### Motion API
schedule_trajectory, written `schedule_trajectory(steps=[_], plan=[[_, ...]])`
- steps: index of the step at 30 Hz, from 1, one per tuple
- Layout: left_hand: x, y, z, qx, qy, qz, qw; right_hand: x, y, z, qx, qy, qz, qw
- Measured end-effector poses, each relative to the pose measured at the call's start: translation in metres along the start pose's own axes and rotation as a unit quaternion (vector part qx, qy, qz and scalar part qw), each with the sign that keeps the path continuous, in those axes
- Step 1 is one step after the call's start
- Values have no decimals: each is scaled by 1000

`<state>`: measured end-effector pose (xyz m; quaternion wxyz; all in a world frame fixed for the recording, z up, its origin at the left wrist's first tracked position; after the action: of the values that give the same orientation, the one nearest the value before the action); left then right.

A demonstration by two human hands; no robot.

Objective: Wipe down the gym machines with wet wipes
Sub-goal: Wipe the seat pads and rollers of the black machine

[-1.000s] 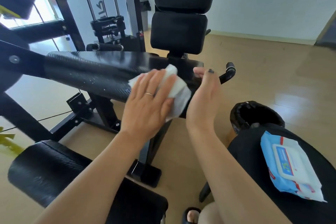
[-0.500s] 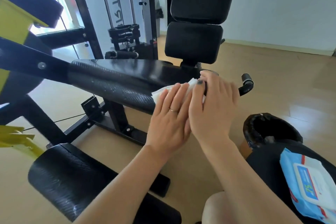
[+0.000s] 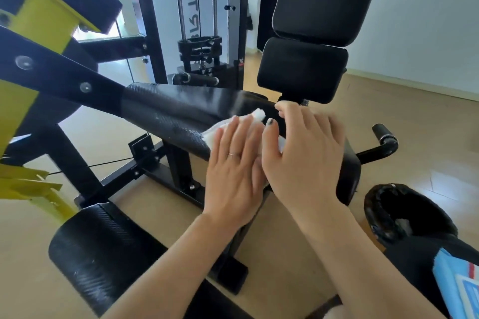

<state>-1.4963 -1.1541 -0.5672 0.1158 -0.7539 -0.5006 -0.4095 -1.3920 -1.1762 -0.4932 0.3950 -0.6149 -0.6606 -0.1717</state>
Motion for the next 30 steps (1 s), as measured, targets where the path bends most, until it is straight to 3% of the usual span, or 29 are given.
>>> schedule_trajectory(steps=[2,4,10,13,18,22,24,26,30], plan=[[-2,5,5,9,-22,73,997,3,-8,9,-33,-19,-27,999],[9,-27,2,11,-32,73,997,-1,-9,17,-57,-43,-48,996],[41,-178,-37,-2,41,-167,985,-3,-10,28,-77,-74,-50,993],[40,-175,-36,-35,69,-255,964,-2,-11,30,-97,-84,-48,991],[14,-53,-14,-24,2,-60,998,-2,-12,31,-108,-91,-43,989],[30,-86,-13,-26,0,8,1000,-2,-12,30,-97,-80,-49,991],[40,-135,-21,-18,31,-37,999,-2,-12,30,-92,-69,-52,992],[42,-195,-34,-31,89,-134,987,-2,-13,30,-95,-61,-56,992],[40,-273,-34,-182,143,-317,920,-2,-13,30,-100,-47,-61,992]])
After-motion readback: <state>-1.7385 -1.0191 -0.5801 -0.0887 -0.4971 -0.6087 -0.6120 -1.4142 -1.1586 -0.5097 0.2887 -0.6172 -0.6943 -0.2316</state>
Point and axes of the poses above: each hand's wrist, its own x-axis towards the middle knuckle, its own z-axis out of the palm, y = z × x, the point moved 10 cm from there along x, towards the middle knuckle
